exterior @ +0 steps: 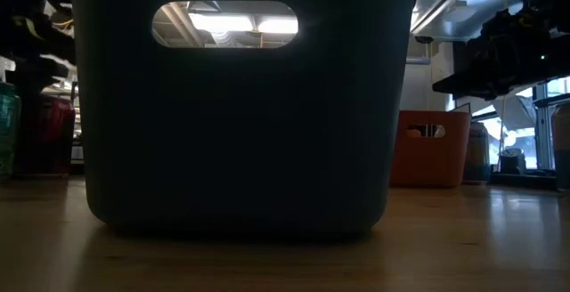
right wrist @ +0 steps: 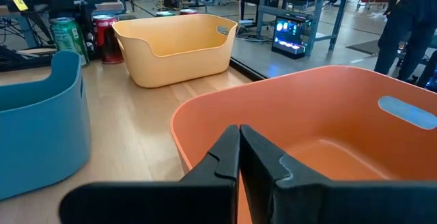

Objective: Sort soda cans
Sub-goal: Put the green soda can into the yellow bin

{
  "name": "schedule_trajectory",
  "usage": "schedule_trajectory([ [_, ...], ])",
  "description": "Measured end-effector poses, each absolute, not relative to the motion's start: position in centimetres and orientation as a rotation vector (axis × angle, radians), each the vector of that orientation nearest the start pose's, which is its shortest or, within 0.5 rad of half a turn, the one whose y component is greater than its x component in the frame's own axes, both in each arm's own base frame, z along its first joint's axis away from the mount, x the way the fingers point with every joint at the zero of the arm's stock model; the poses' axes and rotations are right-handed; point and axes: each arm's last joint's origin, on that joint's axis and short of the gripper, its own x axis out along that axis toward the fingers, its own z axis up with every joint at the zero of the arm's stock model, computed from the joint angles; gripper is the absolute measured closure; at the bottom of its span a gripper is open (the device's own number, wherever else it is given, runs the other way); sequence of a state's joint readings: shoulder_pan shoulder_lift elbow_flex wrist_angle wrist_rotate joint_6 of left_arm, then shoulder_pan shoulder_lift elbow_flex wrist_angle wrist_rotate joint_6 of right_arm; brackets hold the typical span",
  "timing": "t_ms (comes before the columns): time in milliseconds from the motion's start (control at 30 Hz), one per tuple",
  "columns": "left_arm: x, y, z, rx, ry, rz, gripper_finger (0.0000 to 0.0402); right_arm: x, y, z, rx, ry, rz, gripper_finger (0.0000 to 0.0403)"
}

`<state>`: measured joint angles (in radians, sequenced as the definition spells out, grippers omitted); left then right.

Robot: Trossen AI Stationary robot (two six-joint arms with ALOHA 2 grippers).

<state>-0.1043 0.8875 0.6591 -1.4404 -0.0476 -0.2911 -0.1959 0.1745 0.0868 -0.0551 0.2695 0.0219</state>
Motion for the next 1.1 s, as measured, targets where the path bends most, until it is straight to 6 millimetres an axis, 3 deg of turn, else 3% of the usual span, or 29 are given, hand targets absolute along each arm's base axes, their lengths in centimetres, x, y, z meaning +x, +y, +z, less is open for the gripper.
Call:
schedule_trajectory([
  [233, 9.5, -0.8, 21.4, -0.097, 1.651, 0.224, 0.0017, 10.1, -2.8, 17.4, 0.016, 0.139, -0.466, 0.0391],
  [533, 9.7, -0.6, 21.5, -0.067, 1.613, 0.324, 0.009, 10.0, -2.8, 17.4, 0.016, 0.138, -0.467, 0.0391],
  [1100, 11.8, -0.7, 22.2, -0.148, 1.402, 0.371, 0.0091, 10.0, -2.8, 17.4, 0.015, 0.139, -0.467, 0.0391],
])
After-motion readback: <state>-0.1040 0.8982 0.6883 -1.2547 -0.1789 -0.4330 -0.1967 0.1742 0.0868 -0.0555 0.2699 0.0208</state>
